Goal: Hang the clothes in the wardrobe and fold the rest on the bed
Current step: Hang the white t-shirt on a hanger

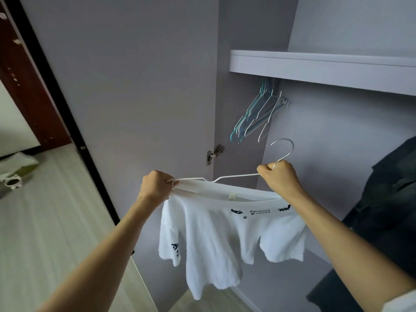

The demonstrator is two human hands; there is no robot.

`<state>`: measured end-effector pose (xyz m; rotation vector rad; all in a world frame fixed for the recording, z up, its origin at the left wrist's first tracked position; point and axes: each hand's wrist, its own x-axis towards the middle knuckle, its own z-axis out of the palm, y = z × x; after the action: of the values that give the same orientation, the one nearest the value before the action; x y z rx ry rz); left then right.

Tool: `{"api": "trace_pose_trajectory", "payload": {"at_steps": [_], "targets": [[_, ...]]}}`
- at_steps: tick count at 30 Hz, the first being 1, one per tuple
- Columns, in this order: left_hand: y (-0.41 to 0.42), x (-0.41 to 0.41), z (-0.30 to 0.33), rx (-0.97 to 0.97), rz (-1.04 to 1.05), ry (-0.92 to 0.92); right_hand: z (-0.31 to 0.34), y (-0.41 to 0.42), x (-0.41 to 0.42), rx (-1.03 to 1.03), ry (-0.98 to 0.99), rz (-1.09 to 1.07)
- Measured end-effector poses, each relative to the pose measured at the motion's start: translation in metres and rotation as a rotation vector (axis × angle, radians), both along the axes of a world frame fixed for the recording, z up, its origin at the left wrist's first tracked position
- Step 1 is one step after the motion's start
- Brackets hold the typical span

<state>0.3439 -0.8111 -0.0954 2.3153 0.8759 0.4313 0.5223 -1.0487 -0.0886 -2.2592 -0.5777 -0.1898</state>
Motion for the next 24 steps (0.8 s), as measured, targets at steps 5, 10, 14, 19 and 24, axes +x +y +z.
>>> {"api": "trace_pose_trajectory", "payload": {"at_steps": [5,10,14,19,24], "targets": [[0.000,0.001,-0.002,-0.105,0.038,-0.035,0.009,0.002,0.002,-0.021,-0.001,-0.024],[0.001,0.002,0.001,-0.132,0.051,-0.063,0.023,0.005,0.003,-0.083,-0.039,-0.018],[0.002,0.004,-0.003,-0.151,0.105,-0.085,0.030,0.007,0.002,-0.165,-0.046,-0.021],[0.004,0.005,-0.007,-0.329,0.126,-0.129,0.031,0.008,0.000,-0.204,-0.032,-0.027],[-0.004,0.004,-0.006,-0.479,0.131,-0.210,0.029,0.007,-0.005,-0.312,-0.057,-0.006]]}}
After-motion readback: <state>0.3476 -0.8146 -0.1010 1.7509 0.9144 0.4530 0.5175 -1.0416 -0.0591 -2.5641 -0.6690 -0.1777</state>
